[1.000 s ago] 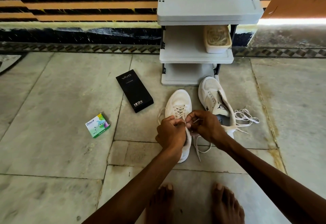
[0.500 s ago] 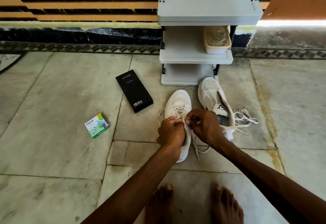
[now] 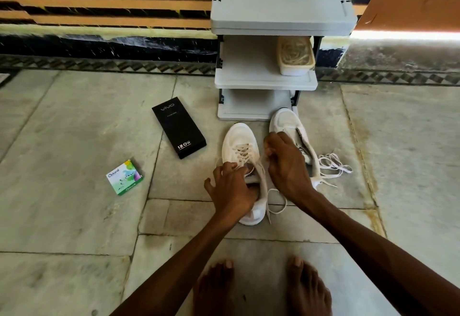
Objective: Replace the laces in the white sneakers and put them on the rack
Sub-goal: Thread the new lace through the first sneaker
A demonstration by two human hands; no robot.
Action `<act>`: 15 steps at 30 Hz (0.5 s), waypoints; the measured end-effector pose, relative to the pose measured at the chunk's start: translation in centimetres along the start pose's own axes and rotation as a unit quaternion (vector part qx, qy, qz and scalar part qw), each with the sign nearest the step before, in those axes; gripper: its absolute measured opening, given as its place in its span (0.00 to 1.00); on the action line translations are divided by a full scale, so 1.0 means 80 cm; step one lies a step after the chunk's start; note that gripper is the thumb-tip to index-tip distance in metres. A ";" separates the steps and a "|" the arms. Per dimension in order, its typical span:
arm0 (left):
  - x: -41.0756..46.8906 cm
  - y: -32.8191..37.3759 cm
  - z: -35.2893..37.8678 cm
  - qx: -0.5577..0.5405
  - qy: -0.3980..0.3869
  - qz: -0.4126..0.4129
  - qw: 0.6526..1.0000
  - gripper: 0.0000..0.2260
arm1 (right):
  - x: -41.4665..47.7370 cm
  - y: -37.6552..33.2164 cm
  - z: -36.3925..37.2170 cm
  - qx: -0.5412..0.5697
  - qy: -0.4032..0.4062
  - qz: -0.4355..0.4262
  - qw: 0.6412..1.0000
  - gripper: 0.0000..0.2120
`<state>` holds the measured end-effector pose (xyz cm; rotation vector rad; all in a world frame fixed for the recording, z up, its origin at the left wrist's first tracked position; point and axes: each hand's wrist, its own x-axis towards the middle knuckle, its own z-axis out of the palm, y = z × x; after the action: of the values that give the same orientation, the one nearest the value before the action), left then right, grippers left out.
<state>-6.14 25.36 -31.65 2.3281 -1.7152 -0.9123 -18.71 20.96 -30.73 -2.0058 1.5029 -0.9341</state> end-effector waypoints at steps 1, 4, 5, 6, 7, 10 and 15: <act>0.000 -0.001 0.001 0.006 0.004 0.002 1.000 0.23 | 0.007 -0.008 -0.009 0.013 0.023 -0.004 1.000 0.09; 0.000 -0.005 -0.001 0.015 0.017 0.012 1.000 0.22 | 0.031 -0.034 -0.040 0.091 0.101 0.000 0.991 0.10; 0.001 -0.007 -0.003 0.020 0.020 0.017 0.999 0.22 | 0.039 -0.041 -0.046 0.156 0.118 0.020 0.980 0.09; 0.000 -0.006 -0.004 0.028 0.024 0.026 0.999 0.20 | 0.044 -0.046 -0.049 0.245 0.125 0.057 0.960 0.08; -0.002 -0.006 -0.006 0.040 0.037 0.036 0.998 0.19 | 0.049 -0.049 -0.049 0.339 0.117 0.113 0.927 0.10; 0.002 -0.006 -0.014 0.086 0.068 0.076 0.991 0.11 | 0.051 -0.038 -0.038 0.326 0.012 0.271 0.905 0.14; 0.021 0.002 -0.046 -0.262 -0.037 0.012 0.964 0.03 | 0.013 0.002 -0.004 -0.134 -0.240 0.138 0.951 0.07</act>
<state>-4.07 22.86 -29.23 1.9382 -1.3082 -1.2768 -18.88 19.91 -30.33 -1.9410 1.6199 -0.1136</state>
